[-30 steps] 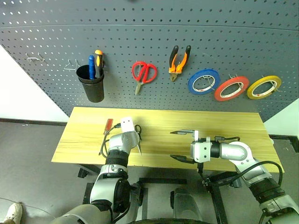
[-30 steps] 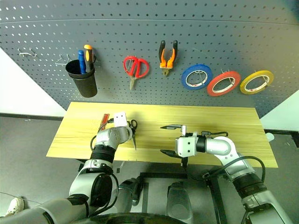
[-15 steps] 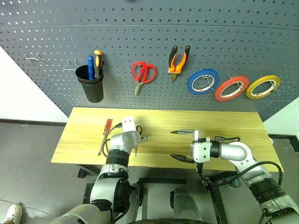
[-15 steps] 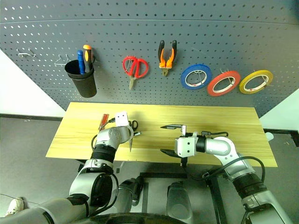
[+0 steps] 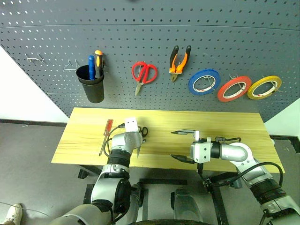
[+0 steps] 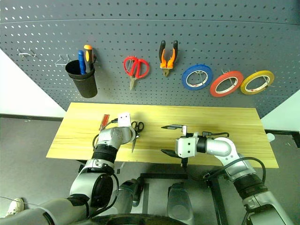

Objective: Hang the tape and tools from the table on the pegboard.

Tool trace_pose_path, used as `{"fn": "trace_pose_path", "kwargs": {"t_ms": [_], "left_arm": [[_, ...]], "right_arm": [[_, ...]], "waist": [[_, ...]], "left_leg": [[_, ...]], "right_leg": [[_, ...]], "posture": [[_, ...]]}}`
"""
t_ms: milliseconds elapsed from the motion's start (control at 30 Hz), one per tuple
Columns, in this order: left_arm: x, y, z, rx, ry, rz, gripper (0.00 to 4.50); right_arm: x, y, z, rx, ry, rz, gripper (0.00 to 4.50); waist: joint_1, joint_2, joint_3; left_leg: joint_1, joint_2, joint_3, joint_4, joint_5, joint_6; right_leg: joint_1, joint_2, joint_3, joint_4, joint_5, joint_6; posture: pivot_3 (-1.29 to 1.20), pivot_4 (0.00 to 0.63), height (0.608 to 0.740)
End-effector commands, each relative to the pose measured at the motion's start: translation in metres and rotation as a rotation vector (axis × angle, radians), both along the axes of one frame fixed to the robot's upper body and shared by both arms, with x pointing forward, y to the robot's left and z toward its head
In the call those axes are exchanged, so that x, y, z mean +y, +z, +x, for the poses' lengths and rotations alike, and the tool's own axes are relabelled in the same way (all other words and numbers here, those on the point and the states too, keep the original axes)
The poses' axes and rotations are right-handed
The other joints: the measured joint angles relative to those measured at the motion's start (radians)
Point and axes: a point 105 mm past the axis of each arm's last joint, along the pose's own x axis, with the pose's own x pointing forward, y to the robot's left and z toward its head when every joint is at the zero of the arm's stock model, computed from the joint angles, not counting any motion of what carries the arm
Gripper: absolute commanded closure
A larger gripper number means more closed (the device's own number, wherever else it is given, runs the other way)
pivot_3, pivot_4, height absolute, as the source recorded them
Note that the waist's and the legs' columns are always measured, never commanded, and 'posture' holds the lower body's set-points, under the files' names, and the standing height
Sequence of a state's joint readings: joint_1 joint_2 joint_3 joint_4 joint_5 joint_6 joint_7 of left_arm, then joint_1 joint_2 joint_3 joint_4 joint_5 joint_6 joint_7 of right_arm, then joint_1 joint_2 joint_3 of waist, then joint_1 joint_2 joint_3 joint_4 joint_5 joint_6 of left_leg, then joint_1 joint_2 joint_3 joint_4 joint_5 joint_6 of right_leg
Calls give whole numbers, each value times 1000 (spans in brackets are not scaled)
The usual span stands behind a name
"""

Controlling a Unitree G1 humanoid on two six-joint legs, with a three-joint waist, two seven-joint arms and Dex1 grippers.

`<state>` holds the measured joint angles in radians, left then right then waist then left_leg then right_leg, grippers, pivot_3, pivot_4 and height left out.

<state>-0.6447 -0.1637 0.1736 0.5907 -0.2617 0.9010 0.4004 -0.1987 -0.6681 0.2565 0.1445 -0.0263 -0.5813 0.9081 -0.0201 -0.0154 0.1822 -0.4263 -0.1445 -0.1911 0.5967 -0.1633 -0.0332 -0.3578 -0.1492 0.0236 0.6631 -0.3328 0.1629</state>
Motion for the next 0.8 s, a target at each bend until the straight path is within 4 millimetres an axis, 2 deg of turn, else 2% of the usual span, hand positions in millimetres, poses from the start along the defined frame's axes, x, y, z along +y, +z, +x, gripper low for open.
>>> {"fn": "trace_pose_path", "kwargs": {"t_ms": [33, 300, 433, 567, 800], "left_arm": [[-36, 19, 1, -51, -100, -35, 2365], [-42, 28, 0, -100, -145, -34, 2365], [-39, 15, -8, -21, -169, 11, 2365], [-45, 15, -7, -14, -211, -2, 2365], [-40, 9, -4, 28, -219, 60, 2365]], "right_arm": [[2, 8, 1, -35, 4, 23, 0], [1, 8, 1, -35, -2, 26, 0], [1, 7, 1, -36, -5, 27, 0], [1, 8, 1, -37, -6, 29, 0], [1, 7, 1, -38, -13, 28, 0]], "waist": [[-1, 0, 0], [-1, 0, 0], [-2, 0, 0], [-1, 0, 0], [-2, 0, 0]], "left_leg": [[0, 0, 0, 0, 0, 0], [0, 0, 0, 0, 0, 0], [0, 0, 0, 0, 0, 0], [0, 0, 0, 0, 0, 0], [0, 0, 0, 0, 0, 0]], "right_leg": [[0, 0, 0, 0, 0, 0], [0, 0, 0, 0, 0, 0], [0, 0, 0, 0, 0, 0], [0, 0, 0, 0, 0, 0], [0, 0, 0, 0, 0, 0]], "posture": [[-90, 138, 740], [-94, 140, 740], [-91, 145, 740], [-93, 145, 740], [-104, 145, 740]]}}
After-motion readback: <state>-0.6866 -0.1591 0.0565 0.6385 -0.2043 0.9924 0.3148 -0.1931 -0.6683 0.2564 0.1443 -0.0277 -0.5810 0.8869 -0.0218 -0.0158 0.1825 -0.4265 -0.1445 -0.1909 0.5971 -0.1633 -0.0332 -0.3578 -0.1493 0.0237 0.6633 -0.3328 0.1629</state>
